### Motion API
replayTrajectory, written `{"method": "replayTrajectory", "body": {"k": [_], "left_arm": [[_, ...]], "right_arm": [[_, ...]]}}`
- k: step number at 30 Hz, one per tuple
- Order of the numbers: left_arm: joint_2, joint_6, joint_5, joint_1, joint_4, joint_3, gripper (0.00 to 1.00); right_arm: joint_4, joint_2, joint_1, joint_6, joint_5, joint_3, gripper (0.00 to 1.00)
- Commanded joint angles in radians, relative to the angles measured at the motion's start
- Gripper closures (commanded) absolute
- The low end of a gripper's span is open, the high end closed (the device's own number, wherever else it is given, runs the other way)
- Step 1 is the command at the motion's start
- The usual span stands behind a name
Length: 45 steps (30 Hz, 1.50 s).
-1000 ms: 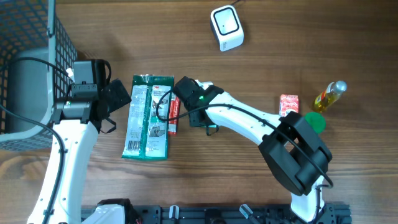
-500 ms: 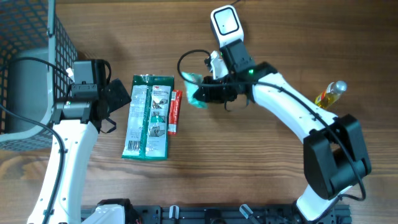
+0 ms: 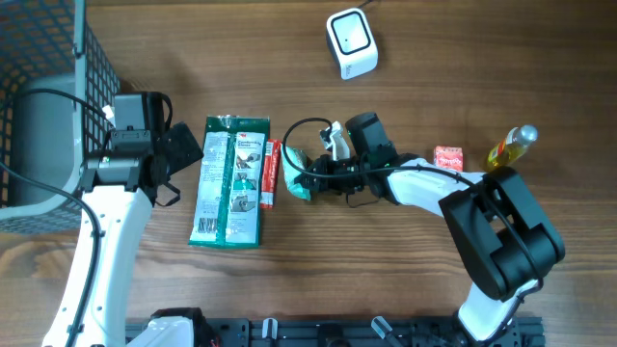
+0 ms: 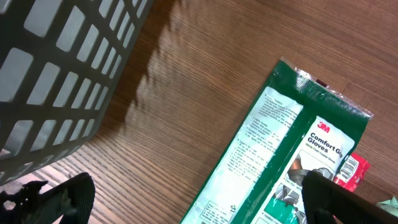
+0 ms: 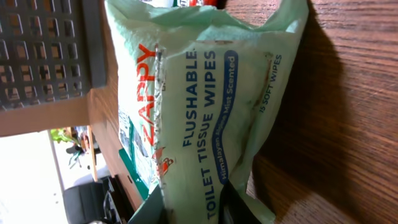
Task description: Scan the item barcode
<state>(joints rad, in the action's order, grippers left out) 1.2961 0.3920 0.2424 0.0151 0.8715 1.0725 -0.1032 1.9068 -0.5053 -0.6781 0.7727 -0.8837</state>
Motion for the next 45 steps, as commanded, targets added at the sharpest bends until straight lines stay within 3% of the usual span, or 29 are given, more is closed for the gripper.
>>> {"method": "replayTrajectory", "body": {"k": [1, 6, 12, 18, 20, 22, 24, 25, 28, 31, 33, 36, 39, 45], "left_arm": [[0.002, 0.013, 0.013, 0.004, -0.002, 0.009, 0.00], [0.002, 0.013, 0.013, 0.004, -0.002, 0.009, 0.00], [0.002, 0.013, 0.013, 0.004, -0.002, 0.009, 0.00], [0.002, 0.013, 0.013, 0.004, -0.002, 0.009, 0.00], [0.002, 0.013, 0.013, 0.004, -0.002, 0.009, 0.00], [0.002, 0.013, 0.013, 0.004, -0.002, 0.009, 0.00], [0.002, 0.013, 0.013, 0.004, -0.002, 0.009, 0.00], [0.002, 0.013, 0.013, 0.004, -0.002, 0.009, 0.00], [0.002, 0.013, 0.013, 0.004, -0.002, 0.009, 0.00], [0.002, 0.013, 0.013, 0.004, -0.002, 0.009, 0.00], [0.002, 0.013, 0.013, 0.004, -0.002, 0.009, 0.00], [0.002, 0.013, 0.013, 0.004, -0.002, 0.009, 0.00], [0.002, 0.013, 0.013, 0.004, -0.002, 0.009, 0.00], [0.002, 0.013, 0.013, 0.004, -0.002, 0.009, 0.00]], "right_arm": [[0.003, 0.029, 0.002, -0.008, -0.062, 0.002, 0.70], [0.013, 0.025, 0.019, -0.031, -0.017, 0.001, 0.54], [0.041, -0.009, 0.048, -0.019, -0.002, 0.001, 0.57], [0.180, -0.124, 0.061, 0.052, -0.180, 0.001, 0.66], [0.209, -0.137, 0.079, 0.074, -0.186, 0.001, 0.78], [0.226, -0.137, 0.116, 0.076, -0.146, 0.001, 0.81], [0.240, -0.137, 0.150, 0.077, -0.102, 0.002, 0.96], [0.247, -0.137, 0.164, 0.076, -0.089, 0.002, 0.95], [0.283, -0.138, 0.179, 0.130, -0.079, -0.001, 0.90], [0.401, -0.140, 0.178, 0.159, -0.209, -0.032, 0.80], [0.517, -0.154, 0.177, 0.199, -0.232, -0.109, 0.72], [0.735, -0.187, 0.155, 0.225, -0.398, -0.281, 0.70], [0.963, -0.192, 0.050, 0.234, -0.659, -0.509, 0.64], [0.988, -0.148, -0.174, 0.283, -0.981, -0.513, 0.45]]}}
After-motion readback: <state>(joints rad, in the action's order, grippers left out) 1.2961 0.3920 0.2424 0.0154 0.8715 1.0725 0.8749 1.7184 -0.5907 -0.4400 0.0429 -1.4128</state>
